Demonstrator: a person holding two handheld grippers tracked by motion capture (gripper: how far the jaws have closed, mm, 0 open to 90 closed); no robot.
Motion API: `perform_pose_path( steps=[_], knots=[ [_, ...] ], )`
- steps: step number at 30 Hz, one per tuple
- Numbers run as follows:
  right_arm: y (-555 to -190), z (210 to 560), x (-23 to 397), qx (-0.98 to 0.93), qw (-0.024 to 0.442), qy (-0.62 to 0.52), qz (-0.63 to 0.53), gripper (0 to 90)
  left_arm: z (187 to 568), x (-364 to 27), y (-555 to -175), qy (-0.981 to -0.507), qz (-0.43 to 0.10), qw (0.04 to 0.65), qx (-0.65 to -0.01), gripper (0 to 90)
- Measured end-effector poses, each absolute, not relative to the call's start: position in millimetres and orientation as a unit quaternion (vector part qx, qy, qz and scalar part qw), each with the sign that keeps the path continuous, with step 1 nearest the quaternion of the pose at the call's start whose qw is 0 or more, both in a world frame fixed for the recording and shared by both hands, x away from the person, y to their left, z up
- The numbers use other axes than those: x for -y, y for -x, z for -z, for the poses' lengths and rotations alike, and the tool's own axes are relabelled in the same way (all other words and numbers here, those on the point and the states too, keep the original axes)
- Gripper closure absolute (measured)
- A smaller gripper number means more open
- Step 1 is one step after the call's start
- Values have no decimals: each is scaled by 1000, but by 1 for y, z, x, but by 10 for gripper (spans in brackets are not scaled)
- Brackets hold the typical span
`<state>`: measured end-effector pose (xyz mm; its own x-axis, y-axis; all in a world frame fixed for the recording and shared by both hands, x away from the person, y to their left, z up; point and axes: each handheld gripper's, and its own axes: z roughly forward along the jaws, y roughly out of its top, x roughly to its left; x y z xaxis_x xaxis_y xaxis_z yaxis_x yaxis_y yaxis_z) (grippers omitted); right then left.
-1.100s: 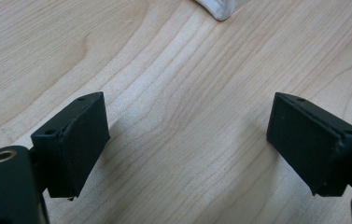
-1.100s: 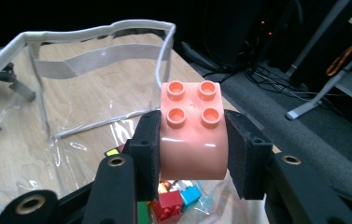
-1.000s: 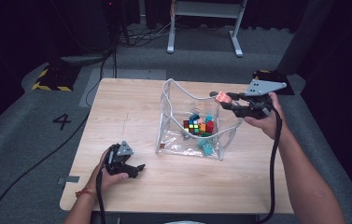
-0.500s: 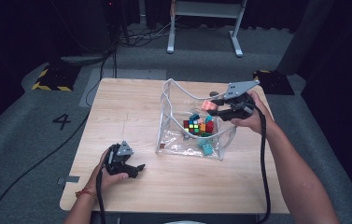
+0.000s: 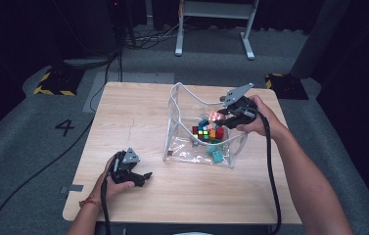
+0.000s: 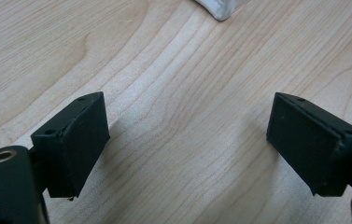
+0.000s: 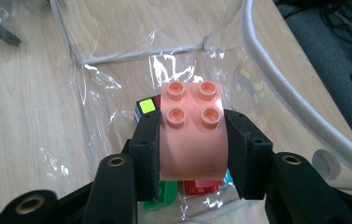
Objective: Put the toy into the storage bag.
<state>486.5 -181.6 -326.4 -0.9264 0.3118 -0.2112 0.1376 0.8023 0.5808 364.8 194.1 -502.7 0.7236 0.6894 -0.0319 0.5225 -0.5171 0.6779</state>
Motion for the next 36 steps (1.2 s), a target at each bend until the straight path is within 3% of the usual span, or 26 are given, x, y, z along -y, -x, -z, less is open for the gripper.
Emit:
perform_pose_path(
  steps=[20,27,36],
  knots=[
    [-506,345,183,-973,133,-142,-122,595,503,-194,-365,-863,-122,343,-351,131],
    [-504,347,191,-974,108,-182,-75,595,503,-194,-365,-863,-122,343,-351,131],
    [-504,347,189,-975,113,-181,-66,591,503,-194,-365,-863,-122,343,-351,131]
  ],
)
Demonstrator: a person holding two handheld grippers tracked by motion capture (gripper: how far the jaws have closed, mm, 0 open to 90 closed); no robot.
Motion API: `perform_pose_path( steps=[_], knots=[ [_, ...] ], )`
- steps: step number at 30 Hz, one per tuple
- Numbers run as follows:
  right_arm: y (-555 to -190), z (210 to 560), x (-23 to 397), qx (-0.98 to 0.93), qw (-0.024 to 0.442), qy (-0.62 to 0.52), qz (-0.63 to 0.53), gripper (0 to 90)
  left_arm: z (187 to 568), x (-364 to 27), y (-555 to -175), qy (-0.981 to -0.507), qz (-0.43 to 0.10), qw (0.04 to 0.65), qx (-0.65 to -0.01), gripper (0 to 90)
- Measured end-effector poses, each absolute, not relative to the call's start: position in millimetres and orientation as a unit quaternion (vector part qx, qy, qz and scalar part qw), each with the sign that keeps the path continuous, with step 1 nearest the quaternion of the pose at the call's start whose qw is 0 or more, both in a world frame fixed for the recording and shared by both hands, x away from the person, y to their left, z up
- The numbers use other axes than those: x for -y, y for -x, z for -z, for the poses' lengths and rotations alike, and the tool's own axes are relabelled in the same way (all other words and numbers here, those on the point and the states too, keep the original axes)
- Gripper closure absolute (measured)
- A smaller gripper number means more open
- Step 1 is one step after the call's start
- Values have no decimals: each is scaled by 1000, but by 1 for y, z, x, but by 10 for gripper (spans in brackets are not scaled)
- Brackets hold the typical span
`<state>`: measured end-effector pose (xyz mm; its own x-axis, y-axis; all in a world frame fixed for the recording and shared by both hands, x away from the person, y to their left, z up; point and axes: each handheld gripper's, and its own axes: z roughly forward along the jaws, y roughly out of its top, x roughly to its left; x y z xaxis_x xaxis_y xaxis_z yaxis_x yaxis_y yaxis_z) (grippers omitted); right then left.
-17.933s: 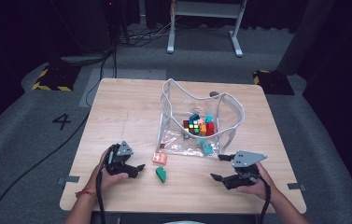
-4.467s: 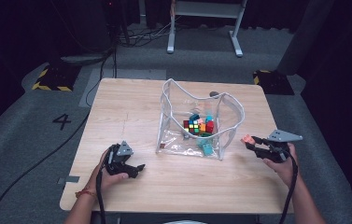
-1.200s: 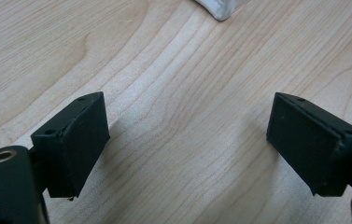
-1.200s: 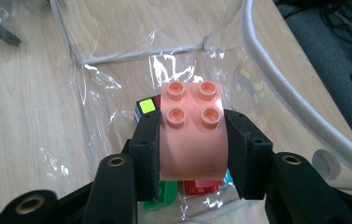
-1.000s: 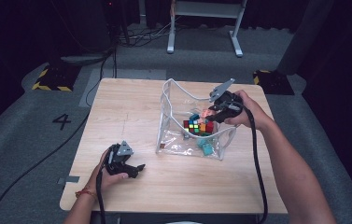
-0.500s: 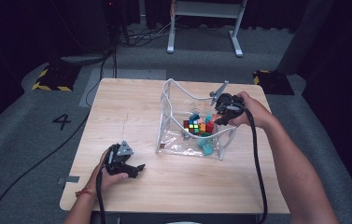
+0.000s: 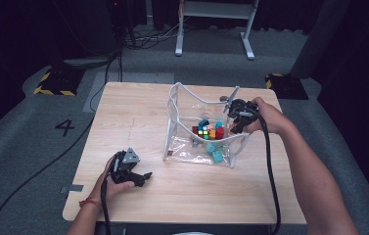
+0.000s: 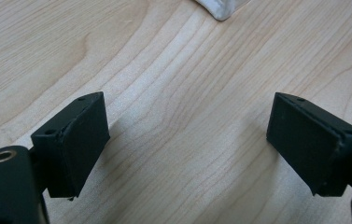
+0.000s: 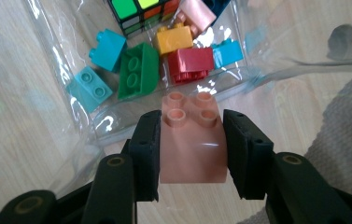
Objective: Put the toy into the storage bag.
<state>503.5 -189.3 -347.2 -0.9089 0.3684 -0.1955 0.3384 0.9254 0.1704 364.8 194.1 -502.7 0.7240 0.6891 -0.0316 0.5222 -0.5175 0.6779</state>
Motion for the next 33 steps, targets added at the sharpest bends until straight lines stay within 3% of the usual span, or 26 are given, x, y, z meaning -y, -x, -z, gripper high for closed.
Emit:
perform_pose_path(
  steps=[6,20,33],
  knots=[
    [-504,342,192,-973,132,-155,-106,572,503,-194,-365,-863,-122,343,-351,131],
    [-502,337,202,-958,129,-176,-186,522,503,-194,-365,-863,-120,344,-349,129],
    [-493,324,210,-920,197,-209,-266,265,503,-194,-365,-863,-120,344,-349,129]
  ],
)
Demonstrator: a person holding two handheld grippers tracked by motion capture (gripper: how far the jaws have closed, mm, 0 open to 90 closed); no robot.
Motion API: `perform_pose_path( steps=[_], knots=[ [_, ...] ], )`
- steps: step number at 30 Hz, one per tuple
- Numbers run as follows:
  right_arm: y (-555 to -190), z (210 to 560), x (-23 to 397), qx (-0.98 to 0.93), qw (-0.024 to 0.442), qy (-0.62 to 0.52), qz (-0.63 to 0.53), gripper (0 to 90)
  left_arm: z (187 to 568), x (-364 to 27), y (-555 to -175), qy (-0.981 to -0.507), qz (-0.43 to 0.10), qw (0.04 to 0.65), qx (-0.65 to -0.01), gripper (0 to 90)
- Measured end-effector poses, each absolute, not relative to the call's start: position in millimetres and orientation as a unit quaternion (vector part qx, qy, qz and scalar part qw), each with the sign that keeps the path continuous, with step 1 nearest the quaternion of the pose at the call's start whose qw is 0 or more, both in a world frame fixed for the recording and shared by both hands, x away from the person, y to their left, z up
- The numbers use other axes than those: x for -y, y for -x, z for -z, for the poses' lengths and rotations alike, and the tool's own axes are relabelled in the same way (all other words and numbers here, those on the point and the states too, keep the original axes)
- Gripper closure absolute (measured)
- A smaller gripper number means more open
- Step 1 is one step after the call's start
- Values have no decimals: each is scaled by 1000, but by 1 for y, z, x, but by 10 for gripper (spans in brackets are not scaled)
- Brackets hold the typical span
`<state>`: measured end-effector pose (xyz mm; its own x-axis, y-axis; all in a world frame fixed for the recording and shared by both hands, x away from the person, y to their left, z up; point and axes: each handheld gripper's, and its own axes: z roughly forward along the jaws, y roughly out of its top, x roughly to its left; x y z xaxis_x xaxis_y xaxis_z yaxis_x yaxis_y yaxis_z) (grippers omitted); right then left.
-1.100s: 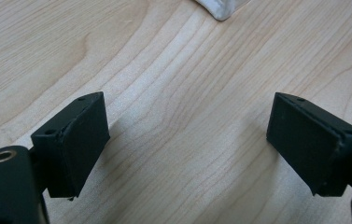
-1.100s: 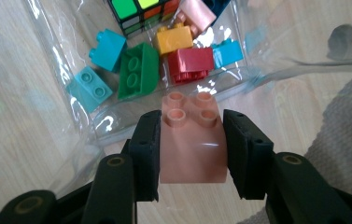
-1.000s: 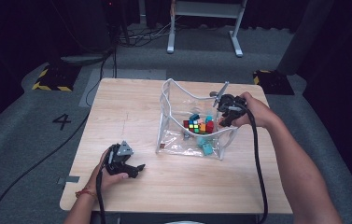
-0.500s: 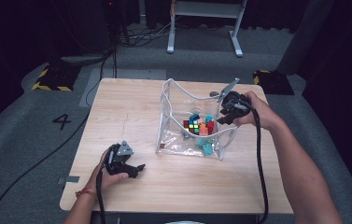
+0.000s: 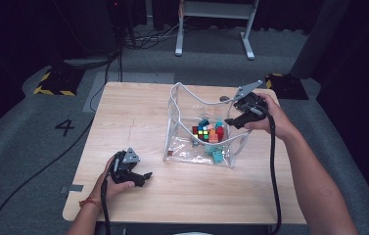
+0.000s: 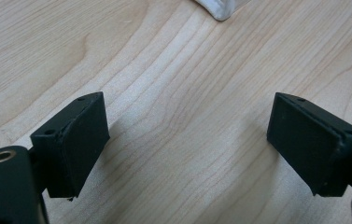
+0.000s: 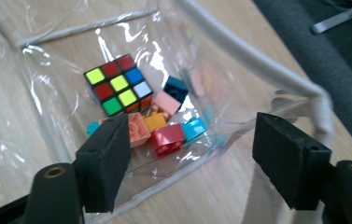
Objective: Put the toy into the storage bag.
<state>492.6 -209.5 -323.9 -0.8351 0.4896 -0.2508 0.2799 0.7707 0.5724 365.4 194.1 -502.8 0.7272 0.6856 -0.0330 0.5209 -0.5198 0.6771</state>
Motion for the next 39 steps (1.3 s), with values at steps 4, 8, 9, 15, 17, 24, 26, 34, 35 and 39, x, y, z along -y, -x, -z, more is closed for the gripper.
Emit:
perform_pose_path(
  steps=[4,8,9,15,17,24,26,34,35,39],
  knots=[
    [-489,317,217,-906,211,-232,-284,267,503,-194,-365,-863,-120,344,-349,129],
    [-483,310,222,-893,223,-249,-303,261,503,-194,-365,-863,-120,344,-349,129],
    [-482,309,224,-890,226,-248,-309,260,503,-194,-365,-863,-120,344,-349,129],
    [-473,301,230,-875,242,-260,-329,249,503,-194,-365,-863,-120,344,-349,129],
    [-471,299,231,-874,246,-258,-332,242,503,-194,-365,-863,-120,344,-349,129],
    [-460,293,238,-861,264,-262,-346,228,503,-194,-365,-863,-120,344,-349,129],
    [-457,290,240,-858,270,-260,-352,228,503,-194,-365,-864,-120,343,-349,129],
    [-447,285,251,-845,284,-264,-367,222,503,-194,-365,-863,-120,344,-349,129],
    [-446,285,253,-845,285,-260,-370,222,503,-194,-365,-864,-120,343,-349,129],
    [-441,286,259,-839,285,-267,-379,222,503,-194,-365,-863,-120,344,-349,129]
  ],
)
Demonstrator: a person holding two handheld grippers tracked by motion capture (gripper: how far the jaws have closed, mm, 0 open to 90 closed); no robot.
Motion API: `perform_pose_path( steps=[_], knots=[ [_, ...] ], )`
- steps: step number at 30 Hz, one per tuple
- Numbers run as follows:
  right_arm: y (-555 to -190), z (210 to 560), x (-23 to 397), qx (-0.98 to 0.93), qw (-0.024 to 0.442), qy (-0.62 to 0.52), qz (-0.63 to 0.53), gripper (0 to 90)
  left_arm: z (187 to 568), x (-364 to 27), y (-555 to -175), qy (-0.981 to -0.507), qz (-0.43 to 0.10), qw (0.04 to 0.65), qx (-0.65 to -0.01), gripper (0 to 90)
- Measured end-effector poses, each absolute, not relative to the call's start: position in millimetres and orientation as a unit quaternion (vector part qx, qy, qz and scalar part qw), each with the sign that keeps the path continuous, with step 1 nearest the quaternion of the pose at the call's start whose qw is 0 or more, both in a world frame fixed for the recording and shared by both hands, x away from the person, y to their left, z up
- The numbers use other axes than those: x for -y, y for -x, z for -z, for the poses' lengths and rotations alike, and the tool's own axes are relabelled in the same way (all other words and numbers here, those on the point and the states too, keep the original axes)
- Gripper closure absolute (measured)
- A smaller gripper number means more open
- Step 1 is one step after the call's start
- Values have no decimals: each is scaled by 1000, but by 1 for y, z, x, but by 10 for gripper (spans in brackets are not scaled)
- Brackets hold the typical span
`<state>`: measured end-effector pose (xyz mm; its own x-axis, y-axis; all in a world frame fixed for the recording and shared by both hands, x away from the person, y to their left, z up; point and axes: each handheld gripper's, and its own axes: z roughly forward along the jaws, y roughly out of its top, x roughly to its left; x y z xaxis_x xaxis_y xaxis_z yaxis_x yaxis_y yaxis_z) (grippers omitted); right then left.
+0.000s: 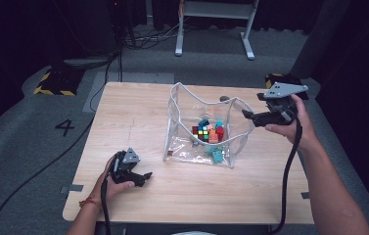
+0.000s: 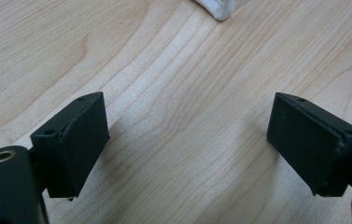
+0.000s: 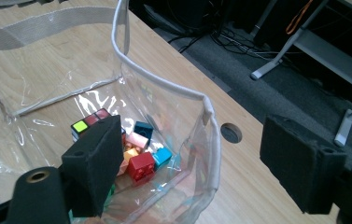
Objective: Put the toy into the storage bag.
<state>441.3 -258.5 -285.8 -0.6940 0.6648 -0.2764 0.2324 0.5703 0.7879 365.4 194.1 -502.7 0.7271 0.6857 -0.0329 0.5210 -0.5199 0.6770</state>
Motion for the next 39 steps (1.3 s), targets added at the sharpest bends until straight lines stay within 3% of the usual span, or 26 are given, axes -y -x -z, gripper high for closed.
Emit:
perform_pose_path(
  steps=[19,39],
  knots=[
    [-411,295,283,-830,295,-271,-389,219,503,-194,-365,-863,-120,343,-350,129],
    [-387,334,297,-830,283,-279,-391,213,503,-194,-365,-863,-120,343,-350,129]
  ],
)
